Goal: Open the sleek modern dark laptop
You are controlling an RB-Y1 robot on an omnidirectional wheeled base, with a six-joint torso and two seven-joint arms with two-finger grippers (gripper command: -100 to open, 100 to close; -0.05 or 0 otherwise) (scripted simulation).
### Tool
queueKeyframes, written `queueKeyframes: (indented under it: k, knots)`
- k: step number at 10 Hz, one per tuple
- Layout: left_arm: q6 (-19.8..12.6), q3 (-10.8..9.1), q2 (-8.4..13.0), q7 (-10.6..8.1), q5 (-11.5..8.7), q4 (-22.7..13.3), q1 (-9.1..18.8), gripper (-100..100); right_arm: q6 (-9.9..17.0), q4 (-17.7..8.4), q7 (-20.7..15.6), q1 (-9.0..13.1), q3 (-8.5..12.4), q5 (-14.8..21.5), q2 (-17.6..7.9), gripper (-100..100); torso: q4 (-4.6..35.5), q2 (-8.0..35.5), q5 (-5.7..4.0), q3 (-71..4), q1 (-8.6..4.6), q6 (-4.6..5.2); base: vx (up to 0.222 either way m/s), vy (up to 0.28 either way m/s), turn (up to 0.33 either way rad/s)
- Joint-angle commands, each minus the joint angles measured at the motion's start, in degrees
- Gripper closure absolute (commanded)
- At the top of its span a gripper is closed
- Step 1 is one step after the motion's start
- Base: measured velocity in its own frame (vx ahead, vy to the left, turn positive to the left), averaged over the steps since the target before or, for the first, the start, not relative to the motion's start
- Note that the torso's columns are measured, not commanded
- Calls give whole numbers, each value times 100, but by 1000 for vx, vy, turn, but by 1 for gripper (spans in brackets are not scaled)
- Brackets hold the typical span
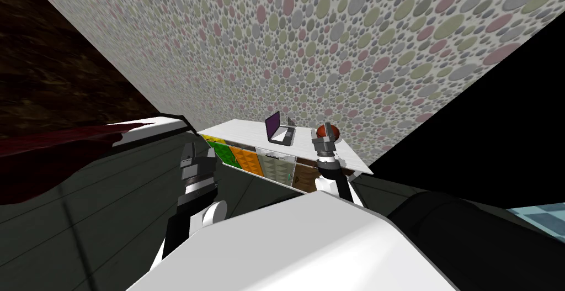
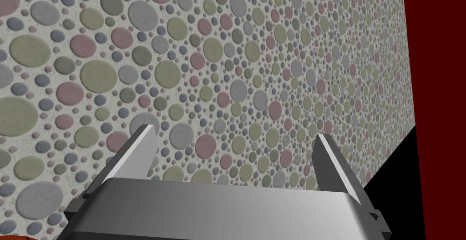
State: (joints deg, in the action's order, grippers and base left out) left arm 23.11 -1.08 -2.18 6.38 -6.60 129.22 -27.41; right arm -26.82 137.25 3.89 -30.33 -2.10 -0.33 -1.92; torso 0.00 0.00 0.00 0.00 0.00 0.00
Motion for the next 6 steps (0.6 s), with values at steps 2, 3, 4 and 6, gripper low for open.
queueKeyframes:
  k: [2, 3, 4, 6]
  knots:
    - [0, 0, 0, 0, 0, 0, 0, 0, 0, 0, 0, 0, 0, 0, 0, 0, 600, 597, 0, -1200, 0, 0, 0, 0, 0]
    - [0, 0, 0, 0, 0, 1, 0, 0, 0, 1, 0, 0, 0, 0, 0, 0, 1006, 1003, 0, -2014, 0, 0, 0, 0, 0]
    - [0, 0, 0, 0, 0, 1, 0, 0, 0, 1, 0, 0, 0, 0, 0, 0, 1424, 1422, 0, -2850, 0, 0, 0, 0, 0]
    - [0, 0, 0, 0, 0, 1, 0, 0, 0, 1, 0, 0, 0, 0, 0, 0, 2268, 2269, 0, -4536, 0, 0, 0, 0, 0]
